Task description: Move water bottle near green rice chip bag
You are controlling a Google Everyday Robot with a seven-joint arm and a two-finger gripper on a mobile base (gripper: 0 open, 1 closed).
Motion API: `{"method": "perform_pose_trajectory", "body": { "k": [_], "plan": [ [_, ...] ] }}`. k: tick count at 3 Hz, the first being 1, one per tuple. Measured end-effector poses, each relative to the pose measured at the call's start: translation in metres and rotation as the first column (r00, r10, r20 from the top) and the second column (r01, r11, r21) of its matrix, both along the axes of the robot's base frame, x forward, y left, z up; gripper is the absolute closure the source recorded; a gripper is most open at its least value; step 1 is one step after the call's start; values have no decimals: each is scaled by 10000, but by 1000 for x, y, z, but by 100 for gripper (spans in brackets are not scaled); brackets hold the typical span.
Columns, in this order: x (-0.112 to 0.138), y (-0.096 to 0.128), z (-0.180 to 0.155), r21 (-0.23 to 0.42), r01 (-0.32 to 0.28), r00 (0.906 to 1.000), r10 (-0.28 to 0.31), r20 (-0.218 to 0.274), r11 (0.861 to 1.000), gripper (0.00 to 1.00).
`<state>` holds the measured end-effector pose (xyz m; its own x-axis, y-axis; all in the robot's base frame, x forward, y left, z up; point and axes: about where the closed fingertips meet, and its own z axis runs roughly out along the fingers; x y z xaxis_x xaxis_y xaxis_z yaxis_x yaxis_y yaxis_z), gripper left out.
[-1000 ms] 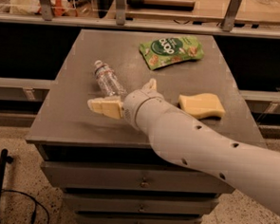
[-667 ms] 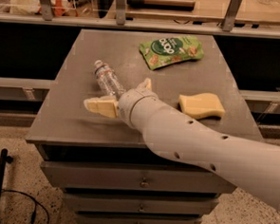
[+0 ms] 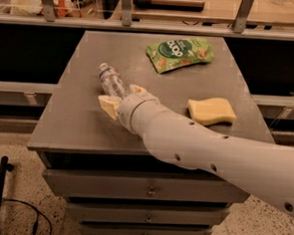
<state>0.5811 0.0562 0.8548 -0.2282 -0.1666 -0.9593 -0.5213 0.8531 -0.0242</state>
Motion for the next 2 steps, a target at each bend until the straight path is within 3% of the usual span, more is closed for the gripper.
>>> {"method": "perform_pose_trajectory", "body": {
  "k": [1, 2],
  "plan": [
    [1, 6, 2, -105, -117, 9999, 118, 89, 9999, 64],
    [3, -3, 4, -429, 301, 9988, -284, 393, 9986, 87]
  ]
}}
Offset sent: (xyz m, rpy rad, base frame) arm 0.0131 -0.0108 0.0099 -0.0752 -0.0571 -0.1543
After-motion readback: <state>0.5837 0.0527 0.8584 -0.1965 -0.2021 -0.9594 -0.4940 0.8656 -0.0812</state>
